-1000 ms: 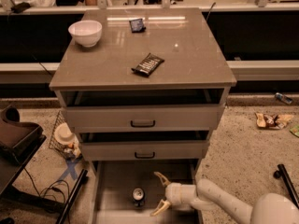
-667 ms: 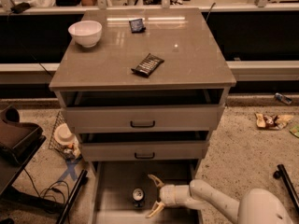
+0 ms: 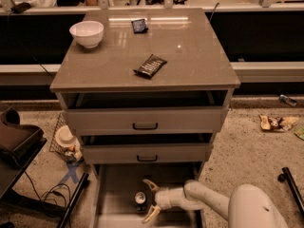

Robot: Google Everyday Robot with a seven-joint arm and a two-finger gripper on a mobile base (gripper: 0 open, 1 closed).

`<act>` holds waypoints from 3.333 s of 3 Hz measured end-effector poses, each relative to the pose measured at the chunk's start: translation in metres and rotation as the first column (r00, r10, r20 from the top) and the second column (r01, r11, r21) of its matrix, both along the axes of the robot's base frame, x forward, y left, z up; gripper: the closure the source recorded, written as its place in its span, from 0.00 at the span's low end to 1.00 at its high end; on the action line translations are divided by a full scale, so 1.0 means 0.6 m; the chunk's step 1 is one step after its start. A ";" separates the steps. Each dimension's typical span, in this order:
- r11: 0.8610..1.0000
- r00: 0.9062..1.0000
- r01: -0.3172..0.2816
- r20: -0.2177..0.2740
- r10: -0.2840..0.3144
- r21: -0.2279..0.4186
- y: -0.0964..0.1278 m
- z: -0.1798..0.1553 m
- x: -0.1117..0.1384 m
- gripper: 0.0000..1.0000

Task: Pick pepsi can from bottom drawer and place on counter

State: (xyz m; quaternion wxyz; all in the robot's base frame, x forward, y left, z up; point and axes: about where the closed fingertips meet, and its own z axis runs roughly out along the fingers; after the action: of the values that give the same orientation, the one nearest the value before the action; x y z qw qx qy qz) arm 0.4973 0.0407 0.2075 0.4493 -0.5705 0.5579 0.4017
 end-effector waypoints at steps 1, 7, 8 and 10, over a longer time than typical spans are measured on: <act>0.999 0.999 -0.035 -0.021 0.034 -0.037 0.020 -0.023 0.000 0.15; 0.997 0.997 -0.068 -0.023 0.069 0.026 0.000 0.086 -0.044 1.00; 0.998 0.999 -0.031 -0.032 0.033 0.053 -0.071 0.206 -0.070 1.00; 0.996 0.993 0.073 -0.099 -0.067 0.059 -0.206 0.447 -0.083 1.00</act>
Offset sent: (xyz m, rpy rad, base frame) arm 0.0000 0.0116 -0.0131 -0.0360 0.0190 0.0333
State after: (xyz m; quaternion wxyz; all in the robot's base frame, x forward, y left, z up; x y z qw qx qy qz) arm 0.4473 -0.0828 0.4755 0.4534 -0.5160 0.5858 0.4302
